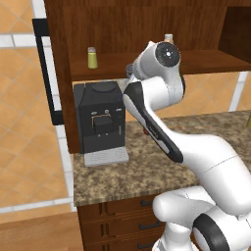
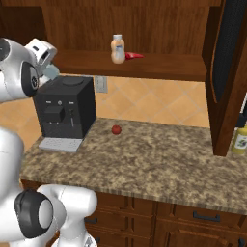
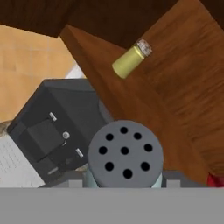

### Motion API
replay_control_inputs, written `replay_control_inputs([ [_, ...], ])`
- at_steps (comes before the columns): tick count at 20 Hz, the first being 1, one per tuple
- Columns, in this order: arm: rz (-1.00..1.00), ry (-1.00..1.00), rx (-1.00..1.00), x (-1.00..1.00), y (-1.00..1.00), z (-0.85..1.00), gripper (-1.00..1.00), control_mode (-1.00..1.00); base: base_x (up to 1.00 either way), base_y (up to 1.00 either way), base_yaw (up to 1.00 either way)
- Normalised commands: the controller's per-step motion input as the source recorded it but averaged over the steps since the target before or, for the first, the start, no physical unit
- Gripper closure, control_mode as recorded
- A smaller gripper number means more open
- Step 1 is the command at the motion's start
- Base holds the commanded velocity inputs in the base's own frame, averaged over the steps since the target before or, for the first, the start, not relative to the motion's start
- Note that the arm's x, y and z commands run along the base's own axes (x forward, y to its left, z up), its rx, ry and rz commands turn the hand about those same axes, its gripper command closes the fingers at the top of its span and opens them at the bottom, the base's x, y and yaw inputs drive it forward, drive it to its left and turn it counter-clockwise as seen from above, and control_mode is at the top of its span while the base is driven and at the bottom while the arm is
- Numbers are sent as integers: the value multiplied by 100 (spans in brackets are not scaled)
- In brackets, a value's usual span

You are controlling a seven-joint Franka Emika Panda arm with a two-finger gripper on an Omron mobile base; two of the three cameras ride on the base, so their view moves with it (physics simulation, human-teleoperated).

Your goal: Put the shaker and condiment bottle from the counter next to their counterparts in the cabinet.

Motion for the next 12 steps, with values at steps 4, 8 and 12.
replay_control_inputs([
  [4,0,1,20,2,0,3,100,-100,0,0,0],
  [8,0,9,28,5,-2,0,100,-100,0,0,0],
  [12,1,0,10,0,0,2,100,-100,0,0,0],
])
